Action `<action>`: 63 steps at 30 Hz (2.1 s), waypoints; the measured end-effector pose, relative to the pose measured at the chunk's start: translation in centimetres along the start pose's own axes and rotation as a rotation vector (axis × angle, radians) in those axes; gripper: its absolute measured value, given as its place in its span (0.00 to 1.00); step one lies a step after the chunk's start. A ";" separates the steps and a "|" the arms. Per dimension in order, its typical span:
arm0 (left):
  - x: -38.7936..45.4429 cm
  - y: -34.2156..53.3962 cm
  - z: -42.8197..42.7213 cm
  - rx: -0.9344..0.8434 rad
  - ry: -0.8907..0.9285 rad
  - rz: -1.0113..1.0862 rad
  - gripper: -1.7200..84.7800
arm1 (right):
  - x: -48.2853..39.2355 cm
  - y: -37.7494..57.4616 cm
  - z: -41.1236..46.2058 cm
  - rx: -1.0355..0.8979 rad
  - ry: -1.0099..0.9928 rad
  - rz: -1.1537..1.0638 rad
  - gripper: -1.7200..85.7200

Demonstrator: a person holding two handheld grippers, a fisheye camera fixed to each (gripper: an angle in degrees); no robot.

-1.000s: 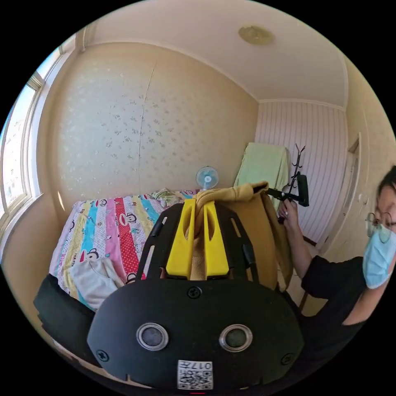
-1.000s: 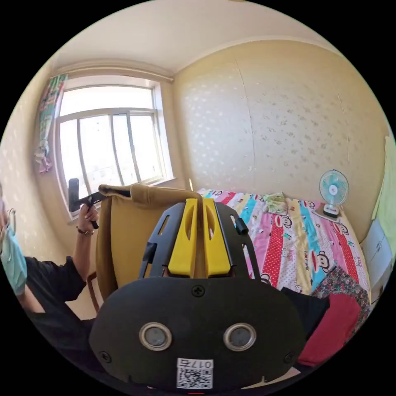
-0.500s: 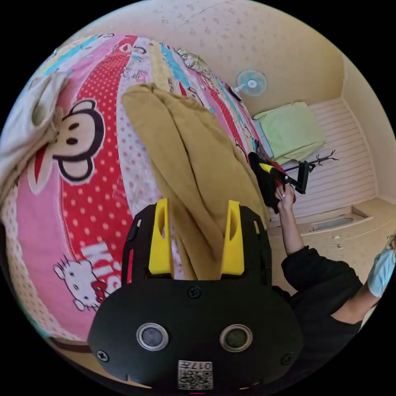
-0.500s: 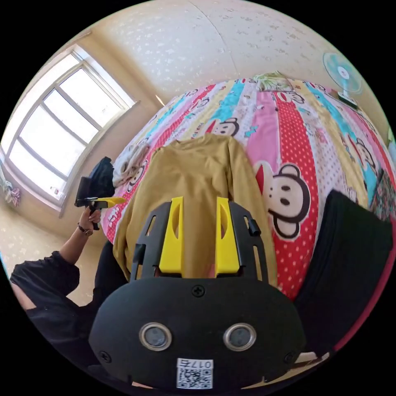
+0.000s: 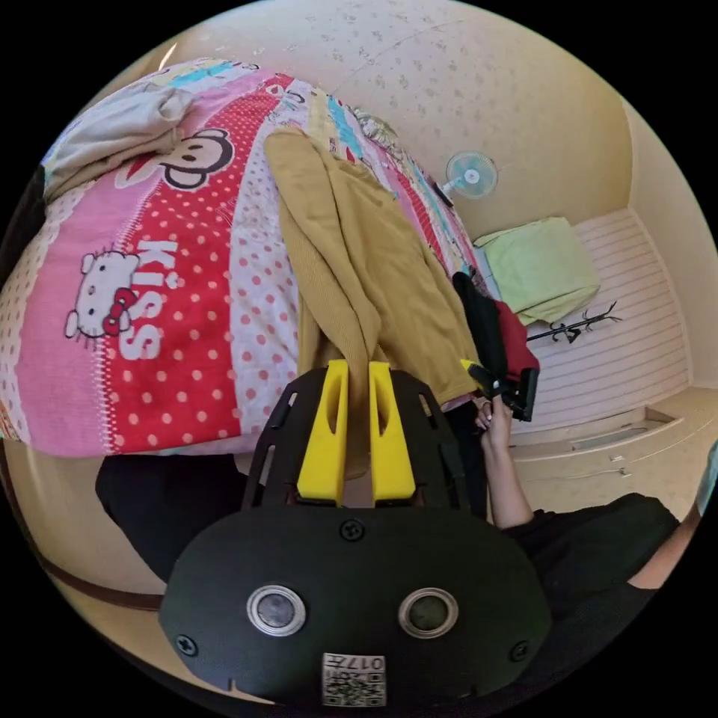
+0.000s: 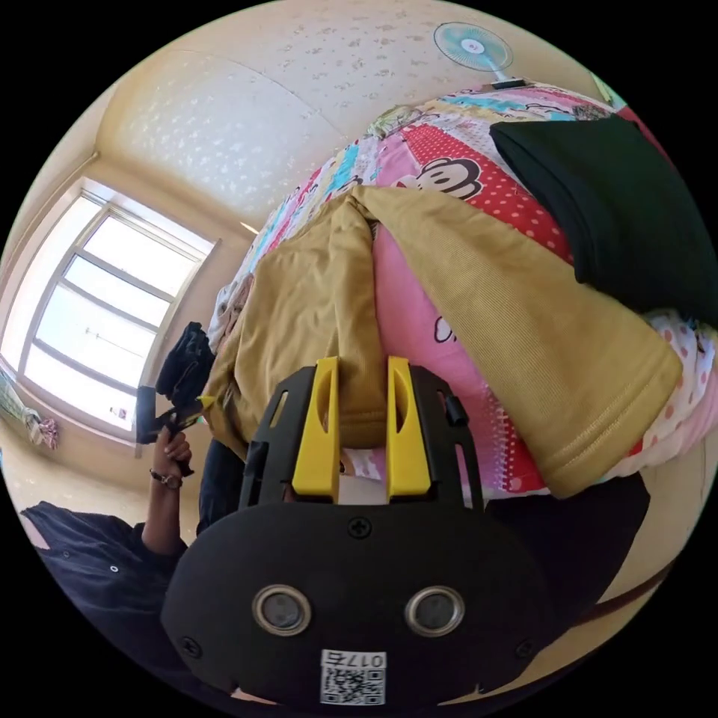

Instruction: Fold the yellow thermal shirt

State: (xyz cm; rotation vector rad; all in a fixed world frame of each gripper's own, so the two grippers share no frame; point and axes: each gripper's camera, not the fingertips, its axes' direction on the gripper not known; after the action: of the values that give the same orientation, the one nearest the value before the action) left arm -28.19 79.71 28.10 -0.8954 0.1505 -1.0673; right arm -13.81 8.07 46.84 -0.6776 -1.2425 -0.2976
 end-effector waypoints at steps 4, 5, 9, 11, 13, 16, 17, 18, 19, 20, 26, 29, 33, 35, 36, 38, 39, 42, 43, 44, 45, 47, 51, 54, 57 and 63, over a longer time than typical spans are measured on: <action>-4.1 0.8 -11.8 0.280 -0.157 -0.124 0.08 | 0.9 -1.0 0.5 -0.100 0.061 -0.001 0.10; -6.0 1.8 -15.0 0.357 -0.265 -0.224 0.09 | 1.1 -1.1 0.5 -0.106 0.058 0.005 0.10; -9.2 6.7 -19.2 0.519 -0.198 -0.311 0.12 | 2.4 -1.0 -0.2 -0.115 0.004 0.033 0.10; -8.3 8.2 -17.5 0.518 -0.155 -0.278 0.12 | 2.7 -0.6 -0.5 -0.101 -0.017 0.020 0.11; -7.3 8.2 -14.1 0.425 -0.108 -0.219 0.13 | 3.2 0.3 -1.0 -0.068 -0.043 0.015 0.12; -6.2 6.0 -7.2 0.199 0.036 -0.119 0.17 | 3.4 1.0 -1.5 -0.035 -0.067 -0.005 0.13; -5.8 5.1 -5.0 0.163 0.098 -0.094 0.17 | 3.4 1.1 -1.6 -0.031 -0.069 -0.008 0.14; -5.5 4.4 -2.9 0.140 0.108 -0.091 0.18 | 3.4 1.3 -1.8 -0.028 -0.069 -0.010 0.15; -5.4 4.0 -1.9 0.118 0.095 -0.098 0.18 | 3.3 1.4 -2.0 -0.033 -0.067 -0.009 0.15; -5.4 3.1 0.3 0.056 0.048 -0.109 0.18 | 3.2 1.4 -2.1 -0.040 -0.064 -0.009 0.15; -6.2 4.2 4.0 0.060 -0.168 -0.188 0.10 | 2.5 1.8 -2.2 -0.062 0.098 0.001 0.12; -6.7 4.8 3.9 -0.047 -0.047 -0.152 0.06 | 1.6 1.7 -2.5 -0.099 0.162 -0.061 0.10; -7.3 5.7 -2.1 -0.005 0.147 -0.094 0.04 | 1.8 0.5 -4.0 -0.251 0.068 -0.111 0.07; -7.1 6.2 -4.3 -0.050 0.184 -0.094 0.04 | 1.7 0.4 -5.7 -0.286 -0.002 -0.122 0.06; -6.4 6.8 -5.1 -0.108 0.171 -0.082 0.04 | 1.0 0.7 -6.9 -0.324 -0.051 -0.168 0.06; -5.2 8.0 -5.4 -0.197 0.086 -0.063 0.05 | -0.1 1.6 -8.0 -0.398 -0.004 -0.203 0.06; -4.6 8.9 -5.0 -0.261 0.009 -0.055 0.05 | -0.5 2.5 -8.2 -0.435 0.068 -0.220 0.06; -5.2 10.8 -3.5 -0.320 -0.074 -0.075 0.06 | 0.9 4.4 -7.2 -0.534 0.129 -0.205 0.06; -5.5 11.0 -3.5 -0.311 -0.073 -0.092 0.06 | 2.0 4.8 -7.5 -0.530 0.089 -0.164 0.06; -6.1 11.4 -3.8 -0.286 -0.060 -0.114 0.05 | 2.4 5.0 -8.0 -0.514 0.064 -0.147 0.06; -6.4 11.6 -4.5 -0.249 -0.050 -0.127 0.04 | 2.9 5.3 -9.9 -0.440 0.009 -0.140 0.06; -6.7 11.7 -5.7 -0.204 -0.055 -0.139 0.03 | 3.4 5.5 -13.9 -0.274 -0.014 -0.139 0.06; -6.5 11.5 -6.3 -0.230 -0.077 -0.117 0.05 | 5.0 4.0 -19.1 -0.138 0.279 -0.085 0.19; -6.3 11.7 -6.0 -0.224 -0.018 -0.117 0.06 | 5.6 2.4 -18.4 -0.185 0.377 -0.154 0.24; -6.0 11.9 -5.6 -0.212 0.081 -0.116 0.04 | 7.6 1.4 -14.6 -0.369 0.517 -0.183 0.18; -5.5 12.9 -7.6 -0.197 0.101 -0.121 0.02 | 2.6 -0.9 -21.5 -0.385 0.436 -0.293 0.07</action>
State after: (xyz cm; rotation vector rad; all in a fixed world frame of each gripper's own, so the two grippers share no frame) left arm -25.99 82.20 12.49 -1.0375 0.2928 -1.2259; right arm 3.03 -5.50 46.09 -0.7081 -0.8659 -0.8967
